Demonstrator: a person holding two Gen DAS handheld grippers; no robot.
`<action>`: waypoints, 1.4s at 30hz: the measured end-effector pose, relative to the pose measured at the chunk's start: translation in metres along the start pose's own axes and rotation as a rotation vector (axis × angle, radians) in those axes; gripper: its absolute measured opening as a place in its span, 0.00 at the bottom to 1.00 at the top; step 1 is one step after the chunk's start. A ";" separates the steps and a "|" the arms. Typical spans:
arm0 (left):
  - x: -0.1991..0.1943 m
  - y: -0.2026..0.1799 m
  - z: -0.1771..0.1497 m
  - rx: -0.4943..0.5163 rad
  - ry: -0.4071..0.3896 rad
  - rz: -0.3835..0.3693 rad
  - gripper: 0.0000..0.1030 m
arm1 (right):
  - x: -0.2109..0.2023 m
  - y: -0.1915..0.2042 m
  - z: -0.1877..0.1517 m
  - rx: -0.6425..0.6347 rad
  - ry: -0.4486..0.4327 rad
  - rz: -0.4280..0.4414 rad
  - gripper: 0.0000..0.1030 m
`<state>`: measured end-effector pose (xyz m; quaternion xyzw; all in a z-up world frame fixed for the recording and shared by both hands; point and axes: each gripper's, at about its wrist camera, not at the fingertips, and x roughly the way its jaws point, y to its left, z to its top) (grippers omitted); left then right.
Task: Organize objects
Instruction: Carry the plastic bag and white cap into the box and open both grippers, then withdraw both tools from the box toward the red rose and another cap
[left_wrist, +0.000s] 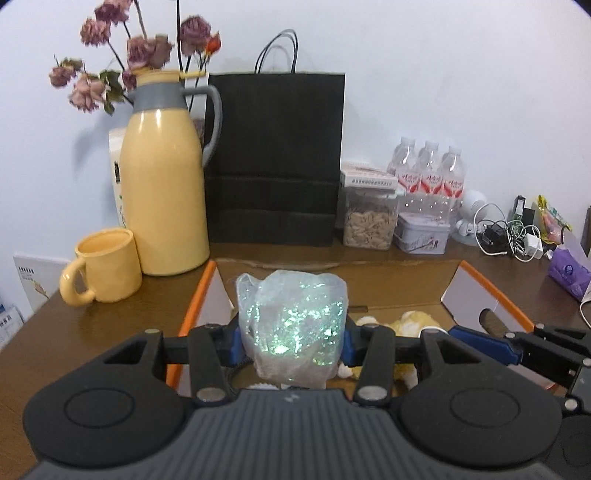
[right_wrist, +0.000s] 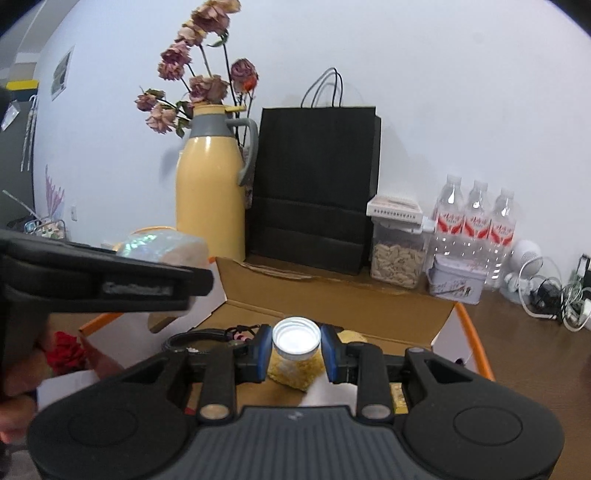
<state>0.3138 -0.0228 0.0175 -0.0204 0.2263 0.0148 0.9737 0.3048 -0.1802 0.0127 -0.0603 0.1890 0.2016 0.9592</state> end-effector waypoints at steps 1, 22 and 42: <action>0.004 0.000 -0.004 0.002 0.007 -0.002 0.46 | 0.003 -0.001 -0.004 0.002 0.007 0.000 0.26; -0.013 0.003 -0.011 -0.015 -0.112 0.018 1.00 | -0.004 -0.004 -0.013 0.027 -0.011 -0.059 1.00; -0.049 0.016 0.004 -0.051 -0.134 -0.018 1.00 | -0.028 -0.016 -0.007 0.036 -0.051 -0.084 1.00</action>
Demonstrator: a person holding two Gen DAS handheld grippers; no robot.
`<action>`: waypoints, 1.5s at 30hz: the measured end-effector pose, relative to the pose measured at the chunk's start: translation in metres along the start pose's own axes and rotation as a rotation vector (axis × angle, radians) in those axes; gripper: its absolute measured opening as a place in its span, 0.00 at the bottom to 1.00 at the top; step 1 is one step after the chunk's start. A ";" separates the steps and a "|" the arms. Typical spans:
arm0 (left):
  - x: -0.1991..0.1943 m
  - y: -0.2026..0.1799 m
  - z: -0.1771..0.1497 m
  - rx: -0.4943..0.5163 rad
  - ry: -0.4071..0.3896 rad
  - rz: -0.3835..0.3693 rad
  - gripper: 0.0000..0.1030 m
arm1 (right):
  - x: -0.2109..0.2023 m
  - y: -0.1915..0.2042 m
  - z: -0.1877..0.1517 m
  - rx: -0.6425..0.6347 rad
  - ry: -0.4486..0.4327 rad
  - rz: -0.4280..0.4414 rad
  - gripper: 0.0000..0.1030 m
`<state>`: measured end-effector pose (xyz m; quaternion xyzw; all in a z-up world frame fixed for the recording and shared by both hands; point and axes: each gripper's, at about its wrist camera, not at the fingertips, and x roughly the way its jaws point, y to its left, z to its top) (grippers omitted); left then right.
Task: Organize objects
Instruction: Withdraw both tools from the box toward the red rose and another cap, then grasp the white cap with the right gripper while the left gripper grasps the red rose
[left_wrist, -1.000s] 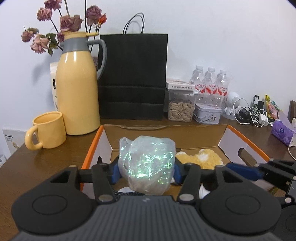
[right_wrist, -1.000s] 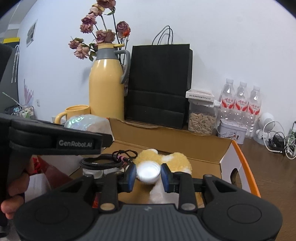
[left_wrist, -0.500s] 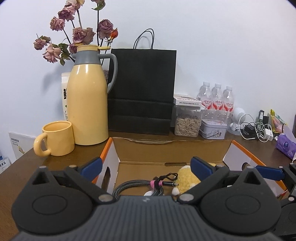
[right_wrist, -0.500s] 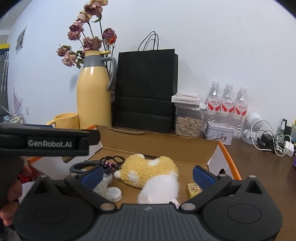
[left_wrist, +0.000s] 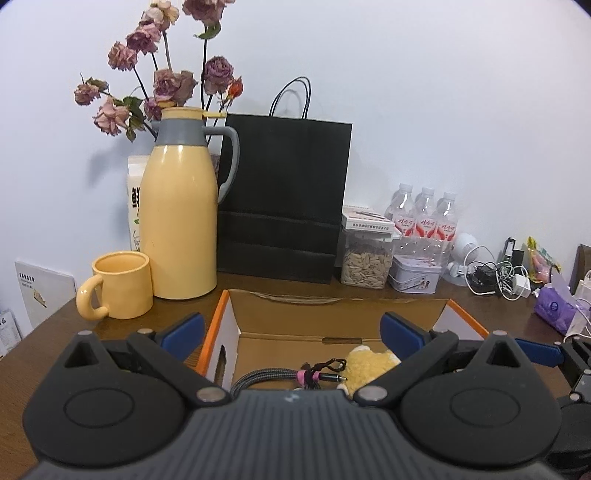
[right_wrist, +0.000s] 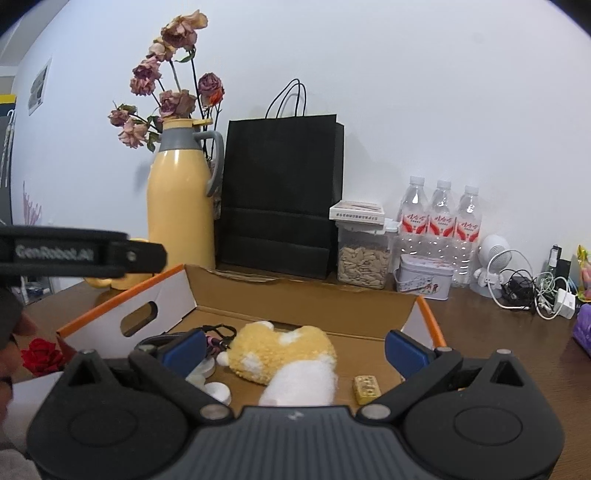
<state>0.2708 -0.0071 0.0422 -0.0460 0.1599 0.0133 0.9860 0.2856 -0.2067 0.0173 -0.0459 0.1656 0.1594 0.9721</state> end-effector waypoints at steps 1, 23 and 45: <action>-0.004 0.001 0.001 0.000 -0.002 0.000 1.00 | -0.004 -0.002 0.000 -0.001 0.000 0.001 1.00; -0.097 0.074 -0.037 -0.007 0.119 0.078 1.00 | -0.103 -0.035 -0.048 -0.029 0.145 0.018 1.00; -0.121 0.131 -0.076 -0.080 0.240 0.208 1.00 | -0.069 -0.027 -0.081 -0.025 0.313 0.094 0.39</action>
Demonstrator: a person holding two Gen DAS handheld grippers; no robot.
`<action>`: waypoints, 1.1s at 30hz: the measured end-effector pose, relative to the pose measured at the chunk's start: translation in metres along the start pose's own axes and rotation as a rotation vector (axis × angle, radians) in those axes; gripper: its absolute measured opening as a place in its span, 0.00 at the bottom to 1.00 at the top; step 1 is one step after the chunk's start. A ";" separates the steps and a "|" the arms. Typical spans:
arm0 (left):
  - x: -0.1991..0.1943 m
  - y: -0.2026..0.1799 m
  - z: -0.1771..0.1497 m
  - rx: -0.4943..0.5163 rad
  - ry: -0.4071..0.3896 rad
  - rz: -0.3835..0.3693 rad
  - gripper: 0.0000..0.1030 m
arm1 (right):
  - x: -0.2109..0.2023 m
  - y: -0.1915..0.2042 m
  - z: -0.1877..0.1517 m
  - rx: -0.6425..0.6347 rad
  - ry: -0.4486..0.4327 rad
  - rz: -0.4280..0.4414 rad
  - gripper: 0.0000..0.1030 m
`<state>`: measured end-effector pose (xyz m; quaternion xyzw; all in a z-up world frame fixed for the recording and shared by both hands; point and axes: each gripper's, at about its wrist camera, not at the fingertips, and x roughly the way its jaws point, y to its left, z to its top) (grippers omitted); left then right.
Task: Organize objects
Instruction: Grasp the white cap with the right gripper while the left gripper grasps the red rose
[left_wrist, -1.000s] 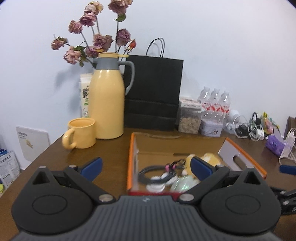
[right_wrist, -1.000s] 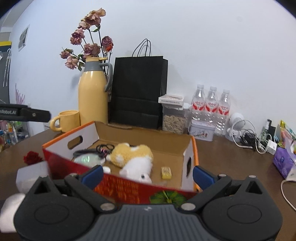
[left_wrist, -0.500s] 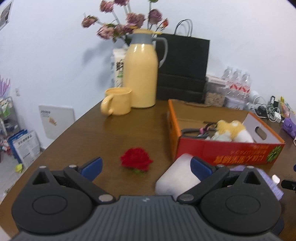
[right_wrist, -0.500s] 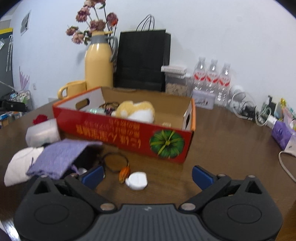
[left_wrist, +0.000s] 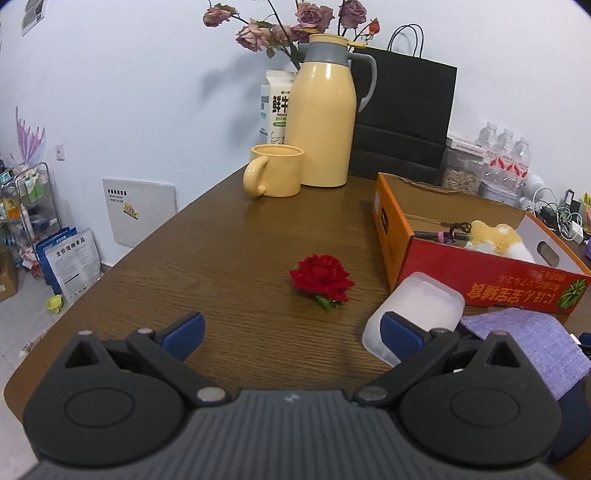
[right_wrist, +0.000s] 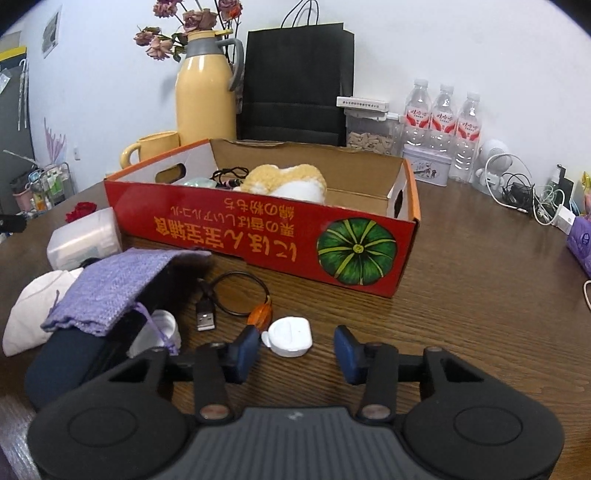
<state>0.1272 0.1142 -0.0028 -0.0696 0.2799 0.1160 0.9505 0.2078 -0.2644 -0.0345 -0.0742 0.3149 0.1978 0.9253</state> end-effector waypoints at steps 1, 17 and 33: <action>0.000 0.001 0.000 -0.001 0.000 0.001 1.00 | 0.001 0.000 0.000 -0.002 0.003 0.003 0.34; 0.040 -0.005 0.021 0.060 0.062 -0.008 1.00 | -0.002 0.005 0.003 0.004 -0.090 -0.049 0.24; 0.118 -0.026 0.046 0.084 0.095 -0.002 0.80 | 0.004 0.009 0.005 0.006 -0.097 -0.088 0.24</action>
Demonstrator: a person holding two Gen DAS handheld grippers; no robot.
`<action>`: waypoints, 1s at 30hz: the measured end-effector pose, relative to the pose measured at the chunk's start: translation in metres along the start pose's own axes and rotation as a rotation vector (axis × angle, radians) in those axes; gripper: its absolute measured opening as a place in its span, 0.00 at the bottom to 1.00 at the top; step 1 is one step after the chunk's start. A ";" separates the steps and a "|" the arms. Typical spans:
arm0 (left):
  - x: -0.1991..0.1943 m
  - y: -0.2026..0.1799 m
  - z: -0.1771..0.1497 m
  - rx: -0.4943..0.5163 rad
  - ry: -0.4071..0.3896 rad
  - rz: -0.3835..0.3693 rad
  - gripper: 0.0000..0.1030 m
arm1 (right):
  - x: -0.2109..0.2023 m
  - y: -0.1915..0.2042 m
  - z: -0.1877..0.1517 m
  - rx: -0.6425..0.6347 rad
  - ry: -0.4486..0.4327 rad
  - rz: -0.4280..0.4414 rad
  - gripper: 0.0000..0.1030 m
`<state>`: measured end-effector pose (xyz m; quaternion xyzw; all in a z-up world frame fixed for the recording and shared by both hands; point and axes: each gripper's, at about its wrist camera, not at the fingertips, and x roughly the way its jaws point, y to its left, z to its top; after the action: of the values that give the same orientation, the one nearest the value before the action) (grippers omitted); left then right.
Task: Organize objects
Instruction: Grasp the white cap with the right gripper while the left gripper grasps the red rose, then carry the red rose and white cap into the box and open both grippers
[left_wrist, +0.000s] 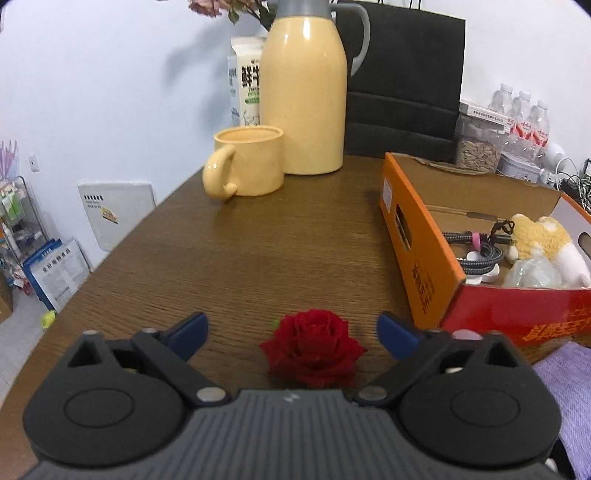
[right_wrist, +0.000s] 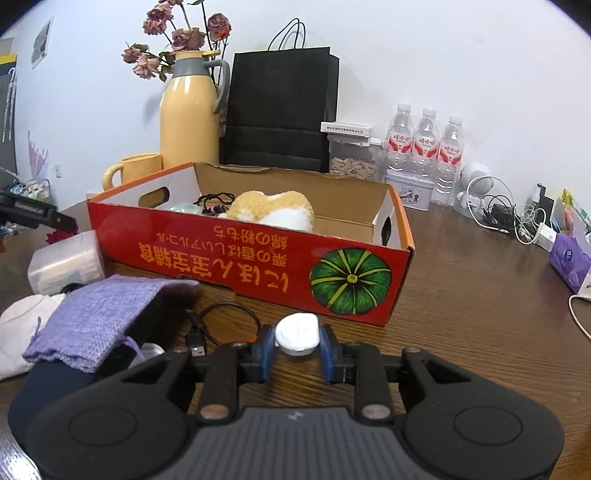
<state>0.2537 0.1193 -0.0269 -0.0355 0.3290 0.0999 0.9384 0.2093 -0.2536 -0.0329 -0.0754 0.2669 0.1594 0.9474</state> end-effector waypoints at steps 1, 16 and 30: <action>0.003 0.000 -0.001 -0.004 0.009 -0.010 0.72 | 0.000 0.000 0.000 0.001 0.002 0.000 0.24; -0.061 -0.003 0.001 -0.098 -0.204 -0.065 0.34 | -0.006 0.000 0.003 0.001 -0.034 0.014 0.24; -0.064 -0.099 0.051 -0.025 -0.302 -0.223 0.34 | 0.005 0.030 0.087 -0.061 -0.207 0.093 0.24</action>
<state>0.2569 0.0190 0.0531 -0.0681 0.1770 0.0038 0.9819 0.2449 -0.2043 0.0363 -0.0747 0.1660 0.2181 0.9588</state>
